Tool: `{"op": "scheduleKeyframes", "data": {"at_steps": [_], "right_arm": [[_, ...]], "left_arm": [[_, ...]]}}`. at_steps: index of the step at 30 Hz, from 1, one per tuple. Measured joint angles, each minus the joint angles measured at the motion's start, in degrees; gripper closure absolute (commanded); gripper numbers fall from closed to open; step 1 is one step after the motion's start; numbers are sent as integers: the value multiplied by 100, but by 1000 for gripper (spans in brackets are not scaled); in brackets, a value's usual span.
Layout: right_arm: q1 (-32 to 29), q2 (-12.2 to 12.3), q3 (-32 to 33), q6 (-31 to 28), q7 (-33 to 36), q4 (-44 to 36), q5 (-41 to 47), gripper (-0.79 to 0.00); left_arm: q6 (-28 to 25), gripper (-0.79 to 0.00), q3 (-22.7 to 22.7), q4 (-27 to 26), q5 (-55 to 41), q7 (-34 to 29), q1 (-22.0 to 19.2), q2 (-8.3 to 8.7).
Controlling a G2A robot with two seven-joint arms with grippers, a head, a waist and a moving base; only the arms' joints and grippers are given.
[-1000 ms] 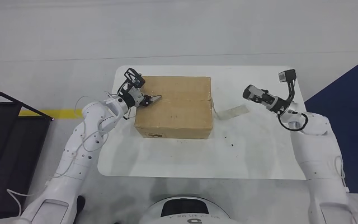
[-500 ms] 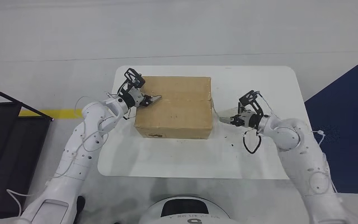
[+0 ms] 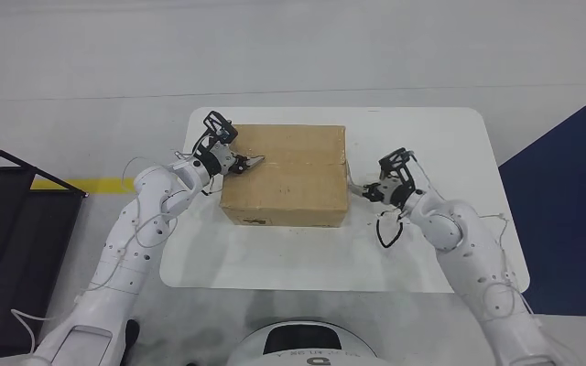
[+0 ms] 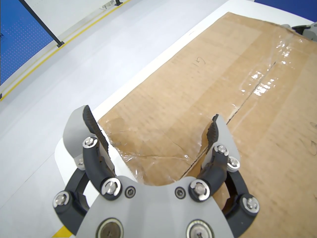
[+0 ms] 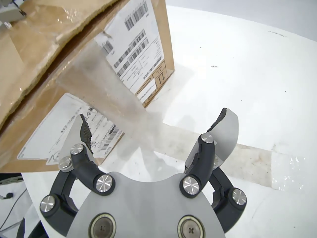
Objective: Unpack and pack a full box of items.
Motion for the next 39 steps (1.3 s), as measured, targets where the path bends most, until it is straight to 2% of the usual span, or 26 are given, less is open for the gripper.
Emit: {"op": "scheduleKeyframes", "data": {"at_steps": [5,9,13,21,28,35,39], "right_arm": [[4,-20,-30,-52,-252,95,53,-785],[23,-27,-227,6,53,13,-334,-785],[18,-32,-290,26,301,-133,-292,-785],[155,-145,-470,835,216,-366,76,-785],[242,-245,-382,1446,-434,-388,723,-785],[79,-285,-295,1984,-846,-736,678,-785],[-13,-315,-367,2466,-905,-1011,369,-785]], "left_arm": [[0,-785,0,0,0,0,0,0],[0,-785,0,0,0,0,0,0],[0,-785,0,0,0,0,0,0],[0,-785,0,0,0,0,0,0],[0,-785,0,0,0,0,0,0],[0,-785,0,0,0,0,0,0],[0,-785,0,0,0,0,0,0]]}}
